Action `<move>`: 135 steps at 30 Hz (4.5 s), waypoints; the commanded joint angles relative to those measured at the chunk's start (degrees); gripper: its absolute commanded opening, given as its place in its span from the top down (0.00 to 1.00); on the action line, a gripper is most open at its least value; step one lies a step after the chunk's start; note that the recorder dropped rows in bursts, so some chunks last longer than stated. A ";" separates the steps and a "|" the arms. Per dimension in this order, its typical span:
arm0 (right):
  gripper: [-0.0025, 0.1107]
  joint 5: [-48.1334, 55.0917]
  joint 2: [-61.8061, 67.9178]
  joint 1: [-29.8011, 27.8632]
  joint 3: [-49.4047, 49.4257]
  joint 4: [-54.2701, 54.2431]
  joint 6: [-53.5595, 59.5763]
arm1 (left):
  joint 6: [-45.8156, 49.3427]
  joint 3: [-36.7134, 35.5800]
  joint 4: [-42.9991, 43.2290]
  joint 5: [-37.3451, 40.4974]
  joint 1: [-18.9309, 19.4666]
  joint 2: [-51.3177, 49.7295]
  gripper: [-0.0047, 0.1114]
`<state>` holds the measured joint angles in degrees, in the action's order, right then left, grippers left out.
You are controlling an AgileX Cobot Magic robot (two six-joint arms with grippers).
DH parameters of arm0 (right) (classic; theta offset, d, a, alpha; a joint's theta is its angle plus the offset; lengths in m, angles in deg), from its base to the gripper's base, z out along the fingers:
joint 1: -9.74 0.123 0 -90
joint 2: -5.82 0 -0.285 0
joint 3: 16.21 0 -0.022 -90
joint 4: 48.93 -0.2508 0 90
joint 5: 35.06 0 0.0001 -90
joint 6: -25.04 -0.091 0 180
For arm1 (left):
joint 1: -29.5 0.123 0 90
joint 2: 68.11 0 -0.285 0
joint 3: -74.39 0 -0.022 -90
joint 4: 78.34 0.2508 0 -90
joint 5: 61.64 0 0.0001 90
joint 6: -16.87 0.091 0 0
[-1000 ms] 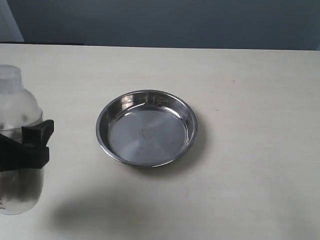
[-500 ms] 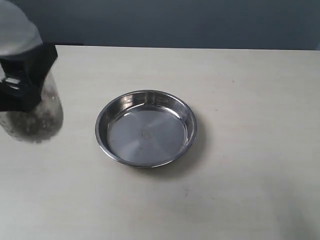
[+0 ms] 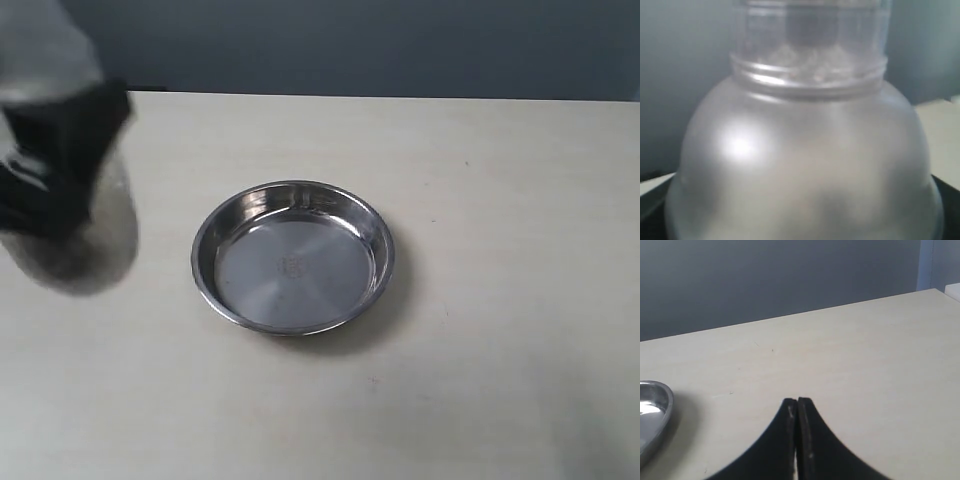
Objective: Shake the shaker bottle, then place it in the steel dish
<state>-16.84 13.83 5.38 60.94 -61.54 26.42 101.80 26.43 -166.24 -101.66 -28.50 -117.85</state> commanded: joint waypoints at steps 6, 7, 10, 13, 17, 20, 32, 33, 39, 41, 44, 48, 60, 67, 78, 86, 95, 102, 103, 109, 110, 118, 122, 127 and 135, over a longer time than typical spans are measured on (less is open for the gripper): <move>0.98 -0.55 -0.22 -0.21 0.07 -0.13 0.12 | 9.87 -1.50 -4.47 2.18 0.78 -1.32 0.96; 0.98 -0.55 -0.22 -0.21 0.07 -0.13 0.12 | 3.59 -1.50 -5.40 -6.82 0.90 -2.53 0.96; 0.98 -0.55 -0.22 -0.21 0.07 0.34 0.12 | -2.37 -1.50 -8.09 -23.45 0.30 -4.12 0.96; 0.98 -0.55 -0.22 -0.21 0.07 0.24 0.12 | 7.50 -1.95 -5.68 -9.95 0.40 -3.65 0.96; 0.98 -0.55 -0.22 -0.21 0.07 0.11 0.12 | -0.46 -1.95 -5.00 -7.55 0.72 -4.79 0.96; 0.98 -0.55 -0.22 -0.21 0.07 0.11 0.12 | -1.13 -2.08 -0.64 -5.75 0.82 -5.98 0.96; 0.98 -0.55 -0.22 -0.21 0.07 0.11 0.12 | 6.65 -2.42 -2.90 -5.10 0.55 -7.38 0.96; 0.98 -0.55 -0.22 -0.21 0.07 0.11 0.12 | 3.15 -1.81 3.30 -3.82 0.55 -7.04 0.96; 0.98 -0.55 -0.22 -0.21 0.07 0.11 0.12 | -15.74 -4.52 -6.07 -21.07 1.29 -7.75 0.96; 0.98 -0.55 -0.22 -0.21 0.07 0.11 0.12 | -14.04 -5.05 -3.07 -22.78 1.45 -7.74 0.96; 0.98 -0.55 -0.22 -0.21 0.07 0.11 0.12 | -11.63 1.26 10.60 -15.33 0.04 -2.15 0.96; 0.98 -0.55 -0.22 -0.21 0.07 0.11 0.12 | -11.18 -4.26 -7.39 -16.76 0.93 -3.87 0.96; 0.98 -0.55 -0.22 -0.21 0.07 0.11 0.12 | -5.00 0.78 1.28 -14.25 -1.64 -0.22 0.96; 0.98 -0.55 -0.22 -0.21 0.07 0.23 0.12 | -5.89 -1.08 -1.66 -7.02 -1.49 0.60 0.96; 0.98 -0.55 -0.22 -0.21 0.07 0.24 0.12 | -12.24 -9.68 -4.82 -12.15 -1.49 -0.69 0.96; 0.98 -0.55 -0.22 -0.21 0.07 0.24 0.12 | -11.72 -7.19 -1.30 -9.09 -1.49 1.66 0.96; 0.98 -0.55 -0.22 -0.21 0.07 0.24 0.12 | -11.92 -5.21 10.29 -5.17 -1.49 2.74 0.96; 0.98 -0.55 -0.22 -0.21 0.07 0.24 0.12 | -14.35 -9.99 4.25 -7.81 -1.49 -0.12 0.96; 0.98 -0.55 -0.22 -0.21 0.07 0.24 0.12 | -14.35 -9.21 6.99 -6.68 -1.49 0.55 0.96; 0.98 -0.55 -0.22 -0.21 0.07 0.24 0.12 | -12.34 -9.61 2.45 -15.52 -1.49 -1.21 0.96; 0.98 -0.55 -0.22 -0.21 0.07 0.24 0.12 | -8.33 -8.53 2.99 -16.22 -1.49 -0.46 0.96; 0.98 -0.55 -0.22 -0.21 0.07 0.24 0.12 | -6.22 -6.39 5.36 0.41 -1.49 0.34 0.96; 0.98 -0.55 -0.22 -0.21 0.07 0.24 0.12 | -7.30 -6.39 -6.18 -22.22 -1.49 -2.33 0.96; 0.98 -0.55 -0.22 -0.21 0.07 0.24 0.12 | 0.17 -6.39 -9.36 -12.55 -1.49 -2.62 0.96; 0.98 -0.55 -0.22 -0.21 0.07 0.24 0.12 | -3.91 -6.39 -3.54 -8.80 -1.49 -4.01 0.96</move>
<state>-16.84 13.83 5.38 60.94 -61.53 26.53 91.34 19.57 -175.08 -121.64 -29.81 -122.60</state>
